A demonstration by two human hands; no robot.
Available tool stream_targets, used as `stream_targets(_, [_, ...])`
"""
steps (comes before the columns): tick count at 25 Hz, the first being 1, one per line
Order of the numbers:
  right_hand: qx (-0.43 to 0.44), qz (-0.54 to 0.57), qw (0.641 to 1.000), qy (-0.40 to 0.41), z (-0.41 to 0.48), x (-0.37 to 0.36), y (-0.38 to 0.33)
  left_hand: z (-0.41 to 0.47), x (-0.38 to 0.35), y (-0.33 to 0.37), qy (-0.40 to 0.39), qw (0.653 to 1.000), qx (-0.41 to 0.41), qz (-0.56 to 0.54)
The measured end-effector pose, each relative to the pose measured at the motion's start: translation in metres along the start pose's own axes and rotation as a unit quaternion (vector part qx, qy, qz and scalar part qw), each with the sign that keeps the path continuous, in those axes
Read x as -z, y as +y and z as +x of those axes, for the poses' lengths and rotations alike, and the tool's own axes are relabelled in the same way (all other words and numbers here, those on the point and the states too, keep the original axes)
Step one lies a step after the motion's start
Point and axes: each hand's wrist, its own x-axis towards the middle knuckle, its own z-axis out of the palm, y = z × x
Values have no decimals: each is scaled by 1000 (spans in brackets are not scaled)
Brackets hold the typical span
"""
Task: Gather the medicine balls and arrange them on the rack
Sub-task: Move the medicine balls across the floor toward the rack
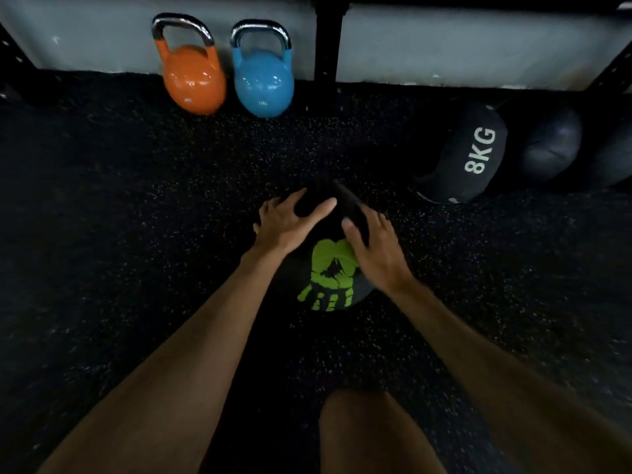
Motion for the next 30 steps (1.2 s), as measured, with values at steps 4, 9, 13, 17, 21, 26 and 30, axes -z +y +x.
stream_targets(4, [26, -23, 997, 75, 10, -18, -12, -11, -12, -8, 113, 992, -43, -43])
stream_targets(9, [-53, -3, 993, 110, 57, -18, -11, -16, -6, -33, -24, 995, -77, -59])
stream_targets(13, [-100, 0, 990, 102, 94, -14, -21, 18, 16, -17, -95, 994, -39, -25])
stream_targets(17, [-159, 43, 985, 47, 149, -2, -16, 39, 19, -15, -125, 991, -39, -29])
stream_targets(21, [-169, 53, 983, 57, 176, 4, -15, 82, 31, 7, -136, 991, 6, 6])
stream_targets(26, [-25, -75, 995, 59, 124, -25, -18, 132, 43, 16, -114, 993, 43, 7])
stream_targets(30, [-73, -47, 994, 73, 160, -17, -16, 145, 32, 35, -24, 999, 34, -9])
